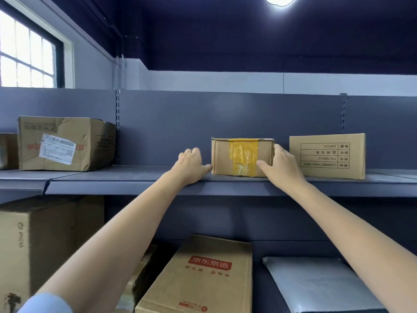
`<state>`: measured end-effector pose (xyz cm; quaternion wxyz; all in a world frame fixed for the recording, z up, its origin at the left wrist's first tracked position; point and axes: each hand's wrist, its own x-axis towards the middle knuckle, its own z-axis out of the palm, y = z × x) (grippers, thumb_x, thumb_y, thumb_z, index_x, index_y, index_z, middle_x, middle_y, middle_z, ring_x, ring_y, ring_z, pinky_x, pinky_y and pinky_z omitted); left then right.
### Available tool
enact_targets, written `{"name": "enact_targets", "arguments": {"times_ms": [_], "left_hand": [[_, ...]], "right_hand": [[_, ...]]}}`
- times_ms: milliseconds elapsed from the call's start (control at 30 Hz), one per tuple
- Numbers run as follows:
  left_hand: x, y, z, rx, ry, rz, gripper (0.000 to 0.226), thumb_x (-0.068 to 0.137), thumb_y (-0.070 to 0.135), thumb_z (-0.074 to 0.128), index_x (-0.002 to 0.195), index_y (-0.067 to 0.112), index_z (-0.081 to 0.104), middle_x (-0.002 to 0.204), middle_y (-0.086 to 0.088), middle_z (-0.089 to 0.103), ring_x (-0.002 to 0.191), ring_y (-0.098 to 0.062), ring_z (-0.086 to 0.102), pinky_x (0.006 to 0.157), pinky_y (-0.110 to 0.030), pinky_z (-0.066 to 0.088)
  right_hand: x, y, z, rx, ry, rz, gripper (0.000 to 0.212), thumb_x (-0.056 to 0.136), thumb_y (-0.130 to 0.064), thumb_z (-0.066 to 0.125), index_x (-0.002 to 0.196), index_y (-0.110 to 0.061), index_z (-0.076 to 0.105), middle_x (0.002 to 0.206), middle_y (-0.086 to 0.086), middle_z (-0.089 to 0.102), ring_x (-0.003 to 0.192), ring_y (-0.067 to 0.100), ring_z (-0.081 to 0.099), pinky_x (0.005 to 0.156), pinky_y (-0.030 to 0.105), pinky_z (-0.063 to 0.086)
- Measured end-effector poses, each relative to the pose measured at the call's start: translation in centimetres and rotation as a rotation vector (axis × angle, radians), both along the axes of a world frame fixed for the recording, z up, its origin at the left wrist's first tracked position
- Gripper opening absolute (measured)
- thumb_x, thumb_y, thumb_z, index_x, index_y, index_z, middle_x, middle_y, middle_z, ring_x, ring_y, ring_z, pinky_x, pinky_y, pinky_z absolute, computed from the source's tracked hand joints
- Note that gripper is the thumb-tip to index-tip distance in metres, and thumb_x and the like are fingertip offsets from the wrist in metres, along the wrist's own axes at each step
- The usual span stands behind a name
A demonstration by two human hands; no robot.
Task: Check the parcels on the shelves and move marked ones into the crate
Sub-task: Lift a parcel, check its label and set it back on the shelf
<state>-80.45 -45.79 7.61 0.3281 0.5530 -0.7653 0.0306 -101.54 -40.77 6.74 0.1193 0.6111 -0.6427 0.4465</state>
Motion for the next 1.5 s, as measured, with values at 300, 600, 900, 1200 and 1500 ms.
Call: {"name": "enact_targets", "arguments": {"times_ms": [300, 600, 900, 1200, 1500], "left_hand": [[-2.1, -2.4, 0.9, 0.212, 0.063, -0.124, 0.044, 0.095, 0.038, 0.046, 0.121, 0.002, 0.047, 0.128, -0.013, 0.051, 0.109, -0.028, 0.05, 0.088, -0.033, 0.039], [-1.3, -1.9, 2.2, 0.123, 0.27, -0.301, 0.031, 0.078, 0.024, 0.068, 0.103, 0.008, 0.057, 0.105, -0.006, 0.062, 0.091, -0.019, 0.055, 0.074, -0.029, 0.042], [0.5, 3.9, 4.3, -0.129, 0.403, -0.42, 0.063, 0.076, 0.025, 0.075, 0.128, 0.007, 0.043, 0.112, -0.001, 0.052, 0.102, -0.018, 0.052, 0.081, -0.029, 0.042], [1.7, 8.9, 4.9, -0.305, 0.621, -0.586, 0.062, 0.079, 0.027, 0.073, 0.13, 0.008, 0.045, 0.111, 0.002, 0.055, 0.1, -0.011, 0.052, 0.084, -0.023, 0.045], [1.7, 13.6, 5.9, -0.53, 0.772, -0.597, 0.032, 0.09, 0.032, 0.059, 0.117, 0.017, 0.055, 0.096, 0.022, 0.058, 0.088, 0.005, 0.056, 0.077, -0.011, 0.046]], "right_hand": [[0.8, -1.1, 0.3, 0.12, -0.151, 0.019, 0.082, 0.087, -0.03, 0.061, 0.146, -0.002, 0.01, 0.141, 0.016, 0.041, 0.125, 0.032, 0.045, 0.095, 0.038, 0.042], [-0.2, 1.1, 1.0, 0.023, -0.182, 0.162, 0.102, 0.073, -0.028, 0.077, 0.148, -0.012, 0.01, 0.145, 0.005, 0.038, 0.13, 0.023, 0.039, 0.102, 0.034, 0.037], [1.9, 4.5, 2.9, -0.269, -0.14, 0.191, 0.105, 0.072, -0.023, 0.079, 0.148, -0.013, 0.008, 0.145, 0.005, 0.037, 0.133, 0.021, 0.035, 0.106, 0.035, 0.033], [3.4, 8.1, 3.9, -0.568, -0.149, 0.251, 0.089, 0.076, -0.033, 0.074, 0.147, -0.016, 0.023, 0.142, 0.003, 0.043, 0.129, 0.018, 0.041, 0.104, 0.032, 0.04], [4.7, 11.6, 4.9, -0.688, -0.215, 0.338, 0.072, 0.073, -0.034, 0.076, 0.131, -0.009, 0.042, 0.137, 0.003, 0.042, 0.124, 0.011, 0.039, 0.101, 0.013, 0.032]]}}
